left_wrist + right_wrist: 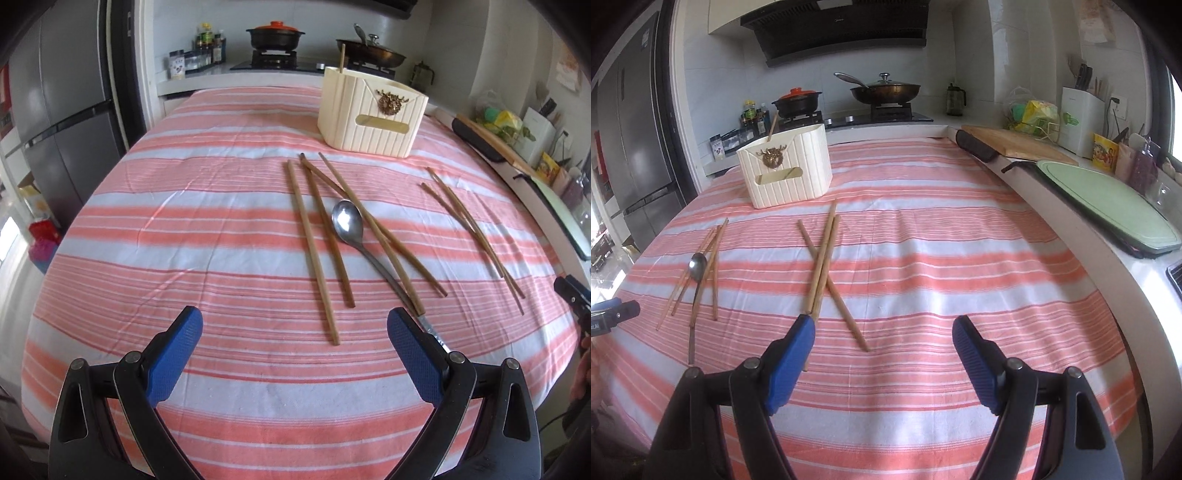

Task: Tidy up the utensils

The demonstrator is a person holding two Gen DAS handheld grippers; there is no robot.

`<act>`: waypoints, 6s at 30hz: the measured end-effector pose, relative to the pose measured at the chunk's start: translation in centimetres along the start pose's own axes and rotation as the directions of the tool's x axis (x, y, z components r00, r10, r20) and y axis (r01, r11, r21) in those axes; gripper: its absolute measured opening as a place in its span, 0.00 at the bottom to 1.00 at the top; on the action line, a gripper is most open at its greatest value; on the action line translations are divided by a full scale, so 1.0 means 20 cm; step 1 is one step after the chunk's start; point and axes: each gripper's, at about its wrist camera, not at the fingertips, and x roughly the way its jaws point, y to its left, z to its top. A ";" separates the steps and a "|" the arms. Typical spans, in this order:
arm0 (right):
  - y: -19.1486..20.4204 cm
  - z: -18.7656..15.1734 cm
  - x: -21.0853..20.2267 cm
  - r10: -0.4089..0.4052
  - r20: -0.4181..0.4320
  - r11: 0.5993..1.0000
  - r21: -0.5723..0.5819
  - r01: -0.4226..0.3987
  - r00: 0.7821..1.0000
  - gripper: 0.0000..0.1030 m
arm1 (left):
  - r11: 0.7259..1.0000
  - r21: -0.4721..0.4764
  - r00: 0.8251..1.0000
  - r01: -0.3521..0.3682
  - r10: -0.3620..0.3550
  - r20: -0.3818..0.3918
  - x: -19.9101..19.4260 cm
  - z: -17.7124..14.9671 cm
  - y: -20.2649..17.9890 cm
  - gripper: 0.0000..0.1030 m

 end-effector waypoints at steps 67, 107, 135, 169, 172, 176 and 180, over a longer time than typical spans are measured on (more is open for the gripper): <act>-0.24 0.36 0.56 0.115 -0.293 0.993 0.014 -0.116 0.949 0.21 | 0.992 0.002 0.989 -0.130 0.130 -0.077 0.53 0.31 0.09 0.86; -0.08 0.68 1.09 0.008 -0.480 0.967 -0.219 -0.129 0.877 0.15 | 0.993 0.119 0.962 -0.021 0.052 -0.266 0.76 0.64 0.08 0.63; -0.01 1.07 0.54 0.154 -0.129 0.971 -0.163 -0.174 0.980 0.07 | 0.994 0.056 0.991 0.098 -0.103 0.082 0.10 0.93 0.09 0.05; 0.29 1.18 -0.25 0.288 0.223 0.946 -0.218 -0.240 0.931 0.07 | 0.967 0.162 0.929 0.194 -0.235 0.287 -0.56 0.98 -0.05 0.04; 0.32 1.26 -0.26 0.286 0.252 0.946 -0.227 -0.231 0.925 0.07 | 0.963 0.157 0.910 0.218 -0.259 0.323 -0.61 1.08 -0.05 0.04; 0.37 1.42 -0.24 0.293 0.295 0.943 -0.244 -0.225 0.910 0.07 | 0.961 0.168 0.879 0.218 -0.268 0.394 -0.66 1.25 -0.09 0.04; 0.45 1.56 -0.19 0.298 0.360 0.943 -0.255 -0.214 0.884 0.07 | 0.965 0.153 0.849 0.212 -0.260 0.460 -0.63 1.44 -0.13 0.04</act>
